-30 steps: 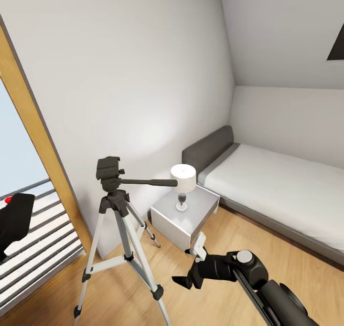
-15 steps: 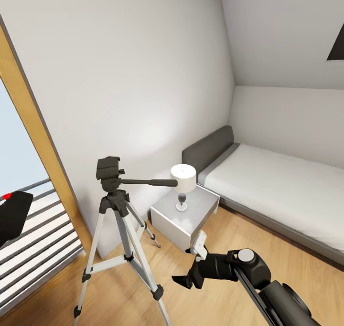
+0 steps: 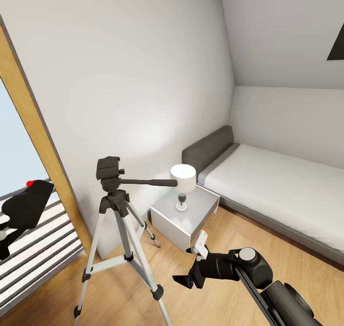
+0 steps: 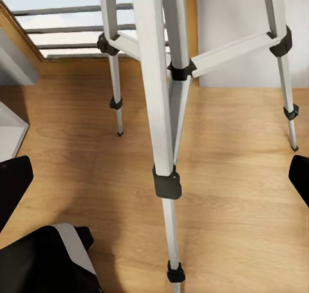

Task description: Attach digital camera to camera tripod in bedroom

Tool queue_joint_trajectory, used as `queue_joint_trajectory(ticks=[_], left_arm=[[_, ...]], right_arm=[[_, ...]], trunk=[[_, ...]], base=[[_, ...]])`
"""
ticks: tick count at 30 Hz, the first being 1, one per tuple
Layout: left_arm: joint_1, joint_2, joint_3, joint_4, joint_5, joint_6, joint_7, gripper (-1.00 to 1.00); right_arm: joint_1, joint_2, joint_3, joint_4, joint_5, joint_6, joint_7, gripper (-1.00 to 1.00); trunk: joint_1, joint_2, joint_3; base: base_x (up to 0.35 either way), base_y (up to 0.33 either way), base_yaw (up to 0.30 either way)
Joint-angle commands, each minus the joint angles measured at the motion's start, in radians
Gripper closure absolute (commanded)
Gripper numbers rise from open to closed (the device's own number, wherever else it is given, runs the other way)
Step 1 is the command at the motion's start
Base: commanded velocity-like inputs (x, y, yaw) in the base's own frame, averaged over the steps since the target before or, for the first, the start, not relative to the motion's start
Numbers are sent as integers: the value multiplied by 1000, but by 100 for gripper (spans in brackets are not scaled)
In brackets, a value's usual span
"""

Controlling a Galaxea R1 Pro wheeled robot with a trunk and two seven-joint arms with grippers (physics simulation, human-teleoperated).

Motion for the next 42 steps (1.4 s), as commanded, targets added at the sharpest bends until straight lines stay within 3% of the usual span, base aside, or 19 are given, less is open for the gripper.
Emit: queue_joint_trajectory(ticks=[1, 7, 12, 18, 19, 24, 25, 28, 29, 32, 33, 35, 37, 42], left_arm=[[0, 1, 1, -1, 8, 4, -8, 100], [-1, 8, -1, -5, 6, -3, -24, 100], [-5, 46, -5, -6, 5, 2, -47, 100], [-40, 154, -8, -4, 6, 49, -191, 100], [-40, 154, -8, -4, 6, 49, -191, 100], [-153, 225, -11, 6, 4, 79, -347, 100], [-153, 225, -11, 6, 4, 79, -347, 100], [-235, 264, -20, 30, 4, 91, -440, 100], [-235, 264, -20, 30, 4, 91, -440, 100], [-324, 313, -66, 73, -8, 92, -511, 100], [-324, 313, -66, 73, -8, 92, -511, 100], [-398, 349, -130, 99, -15, 91, -543, 100], [-486, 381, -219, 120, -19, 89, -568, 100], [-764, 427, -493, 180, -23, 87, -623, 100]], right_arm=[[-1, 0, 1, -3, 5, 5, 4, -100], [-1, 1, 1, -7, 4, 6, 4, -100], [0, 1, 1, -8, 4, 6, 4, -100], [0, 2, 2, -9, 4, 5, 4, -100], [0, 2, 2, -9, 4, 5, 4, -100], [0, 3, 2, -9, 4, 5, 4, -100], [0, 3, 2, -9, 4, 5, 4, -100], [1, 4, 3, -9, 4, 5, 4, -100], [1, 4, 3, -9, 4, 5, 4, -100], [1, 5, 3, -9, 4, 5, 4, -100], [1, 5, 3, -9, 4, 5, 4, -100], [1, 5, 3, -9, 4, 5, 4, -100], [1, 5, 3, -9, 4, 5, 4, -100], [1, 6, 8, -9, 4, 5, 3, -100]], trunk=[[0, -1, -1], [0, -1, -1], [0, -1, -1], [0, -1, -1], [0, -1, -1], [0, -1, -1], [0, -1, -1], [0, -1, -1], [0, -1, -1], [0, -1, -1], [0, -1, -1], [0, -1, -1], [0, -1, -1], [0, -1, -1]], base=[[0, 0, 0], [0, 0, 0], [0, 0, 0], [0, 0, 0], [0, 0, 0], [0, 0, 0], [0, 0, 0], [0, 0, 0], [0, 0, 0], [0, 0, 0], [0, 0, 0], [0, 0, 0], [0, 0, 0], [0, 0, 0]])
